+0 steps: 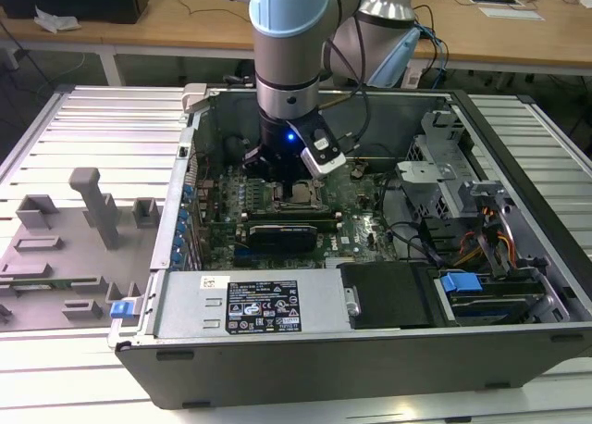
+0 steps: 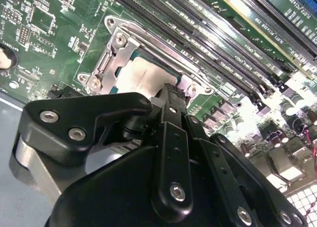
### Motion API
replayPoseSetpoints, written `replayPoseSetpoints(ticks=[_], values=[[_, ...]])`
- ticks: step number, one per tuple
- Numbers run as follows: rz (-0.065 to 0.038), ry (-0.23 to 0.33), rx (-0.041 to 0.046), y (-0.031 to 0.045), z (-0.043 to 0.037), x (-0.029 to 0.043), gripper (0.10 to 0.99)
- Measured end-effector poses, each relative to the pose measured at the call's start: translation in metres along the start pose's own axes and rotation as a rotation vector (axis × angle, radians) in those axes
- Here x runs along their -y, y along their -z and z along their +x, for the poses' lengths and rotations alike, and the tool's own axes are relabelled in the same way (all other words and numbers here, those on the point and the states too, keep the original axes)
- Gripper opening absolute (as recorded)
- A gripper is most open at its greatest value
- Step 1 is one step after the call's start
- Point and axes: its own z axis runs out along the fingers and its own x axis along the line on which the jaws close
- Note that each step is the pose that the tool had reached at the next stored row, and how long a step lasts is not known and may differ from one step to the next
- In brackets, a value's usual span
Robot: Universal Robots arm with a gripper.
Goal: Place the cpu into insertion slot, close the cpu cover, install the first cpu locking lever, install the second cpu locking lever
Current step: 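Close the cpu cover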
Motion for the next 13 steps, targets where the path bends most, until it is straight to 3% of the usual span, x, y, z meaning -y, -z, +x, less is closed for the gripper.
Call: replayPoseSetpoints(ticks=[8, 13], values=[[0.000, 0.000, -0.0001, -0.0061, 0.0008, 0.0031, 0.106], [-0.006, 0.000, 0.0004, -0.0088, 0.0009, 0.0032, 0.106]])
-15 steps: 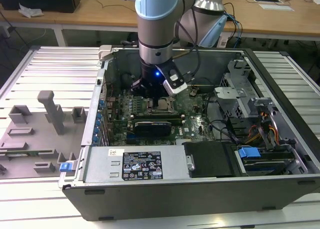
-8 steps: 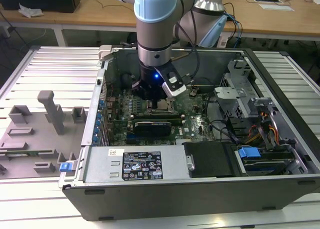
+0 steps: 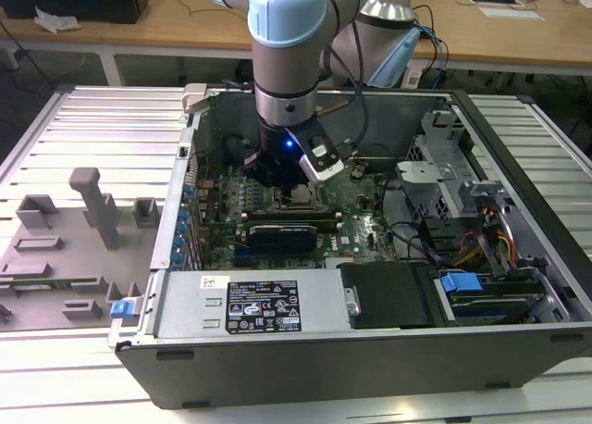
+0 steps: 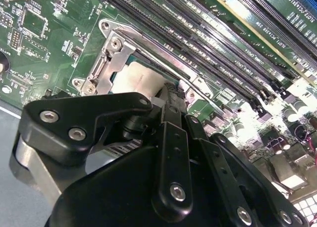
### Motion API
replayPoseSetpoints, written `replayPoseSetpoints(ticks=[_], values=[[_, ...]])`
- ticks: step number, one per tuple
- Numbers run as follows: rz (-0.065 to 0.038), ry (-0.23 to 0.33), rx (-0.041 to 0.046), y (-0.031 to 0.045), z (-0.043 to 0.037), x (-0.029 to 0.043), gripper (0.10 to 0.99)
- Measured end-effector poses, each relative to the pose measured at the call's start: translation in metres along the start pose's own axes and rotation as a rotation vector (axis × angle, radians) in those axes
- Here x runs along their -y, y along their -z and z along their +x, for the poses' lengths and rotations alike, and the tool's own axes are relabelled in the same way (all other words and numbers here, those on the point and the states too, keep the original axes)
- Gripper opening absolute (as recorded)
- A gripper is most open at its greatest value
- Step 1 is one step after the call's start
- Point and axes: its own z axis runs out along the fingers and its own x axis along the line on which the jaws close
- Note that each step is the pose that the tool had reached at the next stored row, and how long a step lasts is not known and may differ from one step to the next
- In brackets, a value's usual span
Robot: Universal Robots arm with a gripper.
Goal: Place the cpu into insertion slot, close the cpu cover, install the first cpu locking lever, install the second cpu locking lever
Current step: 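Close the cpu cover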
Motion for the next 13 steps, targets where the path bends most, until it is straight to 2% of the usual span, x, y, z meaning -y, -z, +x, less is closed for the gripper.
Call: replayPoseSetpoints(ticks=[6, 11, 13], values=[[0.000, 0.000, 0.0001, 0.0001, -0.0003, -0.0024, 0.106], [0.000, 0.000, 0.0002, 0.0074, -0.0006, -0.0032, 0.106], [0.000, 0.000, 0.0001, 0.0070, -0.0013, -0.0070, 0.106]])
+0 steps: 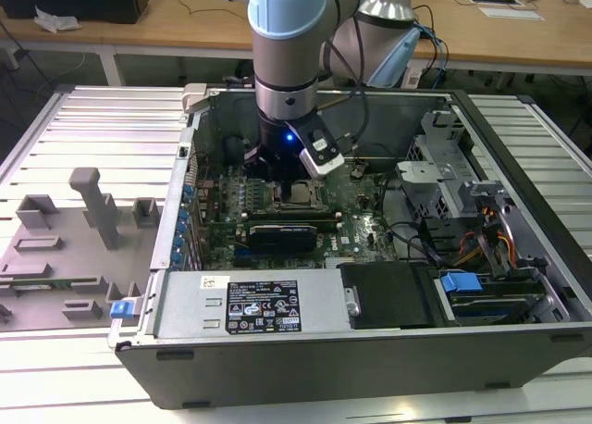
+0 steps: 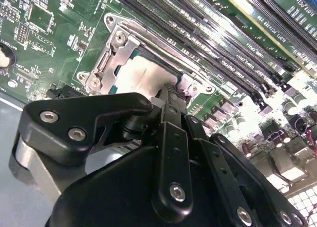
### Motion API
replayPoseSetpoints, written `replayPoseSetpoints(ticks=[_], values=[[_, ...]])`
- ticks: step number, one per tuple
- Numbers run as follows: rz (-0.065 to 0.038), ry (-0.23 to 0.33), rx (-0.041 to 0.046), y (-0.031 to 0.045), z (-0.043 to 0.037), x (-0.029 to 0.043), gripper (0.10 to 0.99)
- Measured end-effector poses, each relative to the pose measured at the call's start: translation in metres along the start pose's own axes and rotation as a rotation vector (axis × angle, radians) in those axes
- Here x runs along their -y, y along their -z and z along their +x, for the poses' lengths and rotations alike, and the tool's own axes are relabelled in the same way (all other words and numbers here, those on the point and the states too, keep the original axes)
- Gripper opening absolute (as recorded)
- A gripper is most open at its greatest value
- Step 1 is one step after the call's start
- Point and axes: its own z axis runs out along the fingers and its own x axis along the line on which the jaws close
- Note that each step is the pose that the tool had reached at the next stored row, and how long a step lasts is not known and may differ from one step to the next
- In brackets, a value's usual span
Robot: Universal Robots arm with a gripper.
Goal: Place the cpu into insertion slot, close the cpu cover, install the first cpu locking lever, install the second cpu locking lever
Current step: 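Close the cpu cover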
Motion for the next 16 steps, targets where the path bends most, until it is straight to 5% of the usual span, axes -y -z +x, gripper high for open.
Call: replayPoseSetpoints(ticks=[5, 16], values=[[0.009, 0.027, -0.0033, -0.0013, -0.0025, -0.0069, 0.106], [0.009, 0.068, -0.0074, -0.0070, -0.0063, -0.0105, 0.106]])
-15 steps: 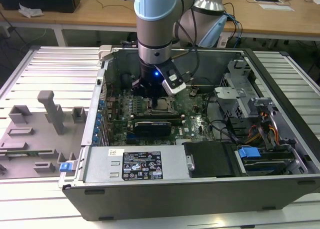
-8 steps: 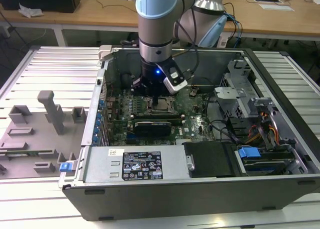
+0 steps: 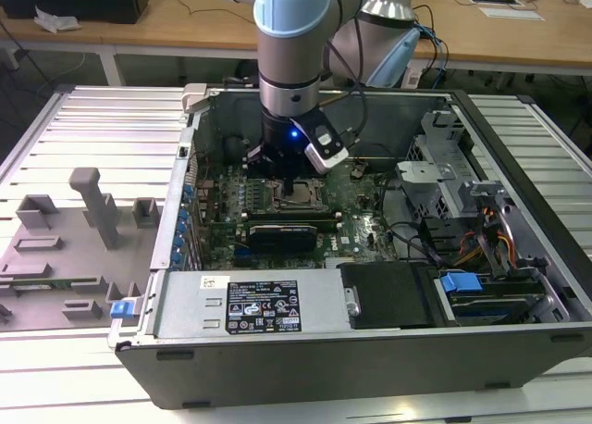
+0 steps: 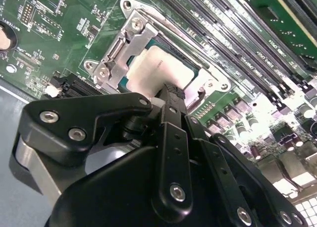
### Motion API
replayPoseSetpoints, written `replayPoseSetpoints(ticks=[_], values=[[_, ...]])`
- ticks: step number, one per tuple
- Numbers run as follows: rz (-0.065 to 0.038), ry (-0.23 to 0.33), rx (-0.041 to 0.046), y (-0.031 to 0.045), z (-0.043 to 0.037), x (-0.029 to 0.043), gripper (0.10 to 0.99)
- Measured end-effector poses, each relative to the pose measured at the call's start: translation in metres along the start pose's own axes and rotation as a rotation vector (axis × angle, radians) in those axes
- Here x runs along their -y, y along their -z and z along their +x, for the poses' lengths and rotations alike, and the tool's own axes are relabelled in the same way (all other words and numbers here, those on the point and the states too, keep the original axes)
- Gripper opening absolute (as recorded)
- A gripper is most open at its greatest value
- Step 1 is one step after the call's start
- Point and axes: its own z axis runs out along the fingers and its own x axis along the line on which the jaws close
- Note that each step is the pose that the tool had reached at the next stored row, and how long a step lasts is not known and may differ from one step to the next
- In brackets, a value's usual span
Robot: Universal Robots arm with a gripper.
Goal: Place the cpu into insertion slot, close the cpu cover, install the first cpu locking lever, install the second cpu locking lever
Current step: 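Close the cpu cover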
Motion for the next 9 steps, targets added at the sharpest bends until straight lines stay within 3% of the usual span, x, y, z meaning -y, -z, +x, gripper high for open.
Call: replayPoseSetpoints(ticks=[9], values=[[0.000, 0.001, 0.0002, -0.0004, -0.0036, -0.0006, 0.106]])
